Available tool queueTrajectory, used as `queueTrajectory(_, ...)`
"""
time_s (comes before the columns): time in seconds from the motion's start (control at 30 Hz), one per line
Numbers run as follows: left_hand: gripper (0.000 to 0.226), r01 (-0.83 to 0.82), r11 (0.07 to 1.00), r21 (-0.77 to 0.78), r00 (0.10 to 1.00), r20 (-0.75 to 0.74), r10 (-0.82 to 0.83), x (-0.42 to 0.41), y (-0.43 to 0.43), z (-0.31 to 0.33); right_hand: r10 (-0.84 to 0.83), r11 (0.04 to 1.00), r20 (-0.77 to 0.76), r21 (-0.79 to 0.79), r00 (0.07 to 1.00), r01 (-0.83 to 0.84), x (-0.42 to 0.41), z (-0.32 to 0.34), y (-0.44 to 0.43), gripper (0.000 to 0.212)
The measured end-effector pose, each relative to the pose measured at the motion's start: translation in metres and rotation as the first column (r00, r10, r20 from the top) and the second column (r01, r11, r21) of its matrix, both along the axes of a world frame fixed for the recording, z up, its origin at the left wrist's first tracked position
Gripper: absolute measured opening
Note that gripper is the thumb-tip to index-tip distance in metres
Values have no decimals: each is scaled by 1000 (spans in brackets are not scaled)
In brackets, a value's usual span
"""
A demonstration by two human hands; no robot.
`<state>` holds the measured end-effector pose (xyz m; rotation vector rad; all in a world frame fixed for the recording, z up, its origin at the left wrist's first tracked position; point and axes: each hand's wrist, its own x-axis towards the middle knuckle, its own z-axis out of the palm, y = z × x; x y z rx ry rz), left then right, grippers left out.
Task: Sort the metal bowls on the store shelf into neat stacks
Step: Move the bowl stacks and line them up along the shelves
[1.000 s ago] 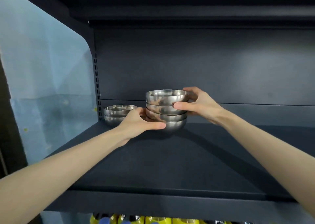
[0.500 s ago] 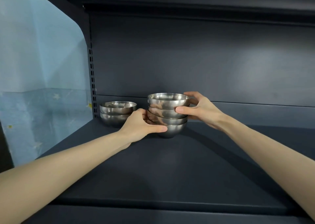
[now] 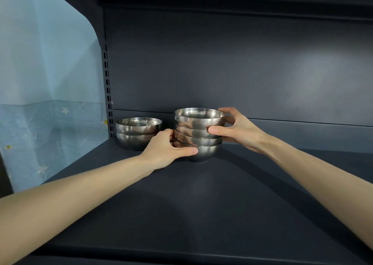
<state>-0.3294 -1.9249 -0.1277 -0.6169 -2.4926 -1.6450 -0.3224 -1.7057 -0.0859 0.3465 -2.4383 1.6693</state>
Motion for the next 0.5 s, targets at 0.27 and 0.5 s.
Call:
queueTrajectory(0.27,41,20,999,36,1000,2,-20,-17,4,-3,-11,1000,-3,0,1000,11,-13,-3,3,112)
queueTrajectory(0.5,40,33,997,72,999,-3,-33,-24,6,-6,11,999,4,31,1000,-11,-18,-1,6,111)
